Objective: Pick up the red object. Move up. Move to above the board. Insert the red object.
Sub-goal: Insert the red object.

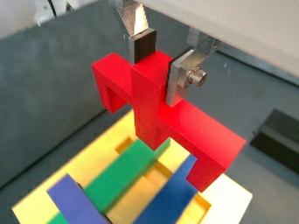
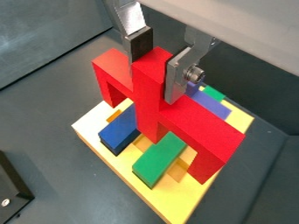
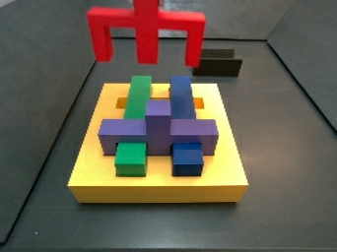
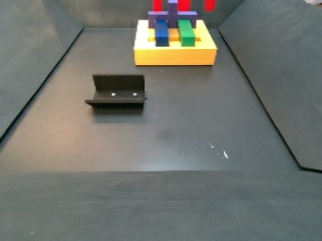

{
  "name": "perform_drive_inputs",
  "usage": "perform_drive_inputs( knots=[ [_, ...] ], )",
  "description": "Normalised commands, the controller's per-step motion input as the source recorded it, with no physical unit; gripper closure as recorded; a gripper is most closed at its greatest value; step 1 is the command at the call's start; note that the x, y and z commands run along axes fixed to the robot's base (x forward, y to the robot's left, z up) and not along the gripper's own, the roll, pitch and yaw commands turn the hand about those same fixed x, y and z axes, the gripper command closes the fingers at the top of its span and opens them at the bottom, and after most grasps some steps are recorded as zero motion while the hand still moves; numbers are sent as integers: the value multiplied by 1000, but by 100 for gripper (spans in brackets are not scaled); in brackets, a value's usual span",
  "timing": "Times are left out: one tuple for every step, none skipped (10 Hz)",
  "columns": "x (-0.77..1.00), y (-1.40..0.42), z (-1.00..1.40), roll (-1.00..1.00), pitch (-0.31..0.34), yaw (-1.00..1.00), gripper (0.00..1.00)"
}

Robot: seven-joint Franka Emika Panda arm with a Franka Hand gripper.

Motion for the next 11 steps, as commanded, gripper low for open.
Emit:
perform_drive_inputs(
  knots=[
    [583,-146,-471,10,-17,0,100],
    [580,-34,-446,100,19,0,100],
    [346,0,-543,103,9,0,100],
    [-23,0,-374,100,0,29,100],
    [-274,0,-71,0,-9,31,100],
    [0,-51,-63,0,-30,120,100],
    [163,-60,-206,0,-33,74,100],
    [237,-63,-229,0,-19,80,100],
    [254,-49,-317,0,0,69,100],
    [131,0,-300,0,0,14,100],
    [-114,0,-303,0,0,0,100]
  ],
)
